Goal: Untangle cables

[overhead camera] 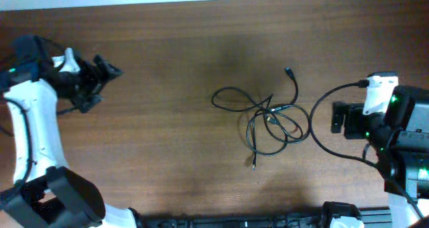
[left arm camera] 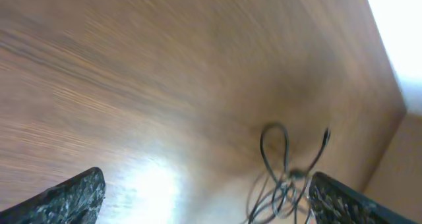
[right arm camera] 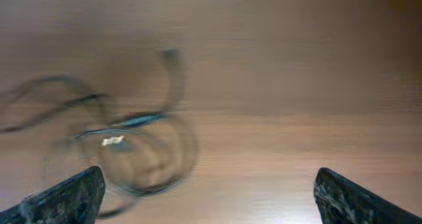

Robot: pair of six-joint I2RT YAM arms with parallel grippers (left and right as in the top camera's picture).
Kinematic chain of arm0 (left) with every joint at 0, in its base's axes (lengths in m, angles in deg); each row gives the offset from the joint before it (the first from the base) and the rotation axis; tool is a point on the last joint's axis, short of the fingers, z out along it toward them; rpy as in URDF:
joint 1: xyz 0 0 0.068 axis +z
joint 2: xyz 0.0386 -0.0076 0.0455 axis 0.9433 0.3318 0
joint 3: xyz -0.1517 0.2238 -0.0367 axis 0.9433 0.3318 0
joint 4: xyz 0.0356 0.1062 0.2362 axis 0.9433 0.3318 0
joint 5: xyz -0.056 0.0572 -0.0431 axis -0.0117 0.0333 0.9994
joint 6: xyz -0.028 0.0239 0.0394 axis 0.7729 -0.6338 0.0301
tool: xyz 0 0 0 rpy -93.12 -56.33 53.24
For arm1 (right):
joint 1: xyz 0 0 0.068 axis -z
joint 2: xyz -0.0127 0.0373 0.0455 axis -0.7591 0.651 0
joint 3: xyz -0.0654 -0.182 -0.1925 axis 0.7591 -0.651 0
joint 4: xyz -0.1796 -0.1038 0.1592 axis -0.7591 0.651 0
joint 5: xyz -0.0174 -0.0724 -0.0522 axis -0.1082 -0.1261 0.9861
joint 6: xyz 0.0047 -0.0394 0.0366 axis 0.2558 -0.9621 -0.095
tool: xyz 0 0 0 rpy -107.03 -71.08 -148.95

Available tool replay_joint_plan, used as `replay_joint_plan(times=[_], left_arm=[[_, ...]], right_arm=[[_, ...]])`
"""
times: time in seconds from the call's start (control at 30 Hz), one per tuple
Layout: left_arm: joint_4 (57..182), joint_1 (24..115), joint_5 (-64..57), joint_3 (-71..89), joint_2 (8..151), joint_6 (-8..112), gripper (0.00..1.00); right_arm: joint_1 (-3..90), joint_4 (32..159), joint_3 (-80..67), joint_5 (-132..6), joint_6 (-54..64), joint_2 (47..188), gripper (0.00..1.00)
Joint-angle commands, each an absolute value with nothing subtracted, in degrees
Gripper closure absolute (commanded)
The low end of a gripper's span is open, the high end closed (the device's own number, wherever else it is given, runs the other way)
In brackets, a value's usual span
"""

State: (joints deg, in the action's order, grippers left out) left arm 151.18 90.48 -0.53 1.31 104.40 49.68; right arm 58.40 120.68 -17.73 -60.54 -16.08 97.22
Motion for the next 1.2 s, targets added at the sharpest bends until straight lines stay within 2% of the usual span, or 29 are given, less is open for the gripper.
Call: replay_joint_plan(times=[0.0, 0.07, 0.23, 0.3, 0.4, 0.47, 0.57, 0.7, 0.77, 0.8, 0.83, 0.87, 0.9, 1.0, 1.17], left_arm=[[151.6, 80.4, 1.1, 1.4, 103.4, 47.3, 0.01], [151.3, 70.9, 0.9, 1.4, 103.4, 47.3, 0.01], [145.5, 53.0, -5.8, 1.4, 103.6, 47.3, 0.01], [143.8, 46.8, -12.2, 1.4, 103.6, 47.3, 0.01], [143.5, 36.8, -30.9, 1.5, 103.8, 47.2, 0.01], [140.9, 32.5, -33.6, 1.5, 104.1, 45.1, 0.01], [136.9, 26.5, -34.2, 1.5, 107.9, 35.0, 0.01], [134.2, 26.2, -34.7, 1.5, 115.0, 33.8, 0.01], [131.7, 26.2, -34.7, 1.5, 119.5, 33.8, 0.16], [130.8, 26.2, -34.7, 1.5, 120.8, 33.8, 0.21], [128.8, 26.2, -34.8, 1.5, 122.9, 33.8, 0.41], [128.3, 26.2, -36.5, 1.5, 123.5, 33.8, 0.85], [128.8, 26.5, -40.0, 1.3, 123.1, 33.8, 1.0], [133.3, 28.7, -47.2, -2.8, 117.0, 34.3, 1.0], [133.0, 33.9, -48.2, -5.6, 100.7, 34.9, 1.0]], right_arm=[[58.4, 122.9, -17.7, -82.6, -9.8, 97.1, 0.02], [58.4, 120.4, -17.7, -89.0, -9.8, 97.0, 0.02], [58.4, 118.0, -17.7, -90.7, -9.7, 97.0, 0.02], [58.4, 118.7, -17.7, -90.7, -9.8, 97.1, 0.02], [58.4, 118.1, -17.7, -90.7, -9.8, 97.0, 0.02], [57.5, 118.1, -17.7, -89.5, -9.8, 97.0, 0.02], [56.8, 119.4, -17.7, -89.0, -9.8, 96.7, 0.03], [56.8, 119.8, -17.7, -89.0, -9.8, 96.5, 0.03], [56.7, 119.8, -17.7, -89.0, -9.8, 96.5, 0.02], [56.0, 119.8, -17.7, -88.7, -9.8, 96.5, 0.02], [53.9, 119.9, -17.7, -86.6, -9.8, 96.5, 0.02], [52.6, 120.1, -17.7, -84.6, -9.7, 96.5, 0.02], [52.3, 120.4, -17.7, -83.9, -9.7, 96.5, 0.02], [52.3, 120.8, -17.7, -82.9, -6.0, 96.5, 0.02], [52.3, 123.4, -17.7, -82.9, -3.8, 96.5, 0.02]])
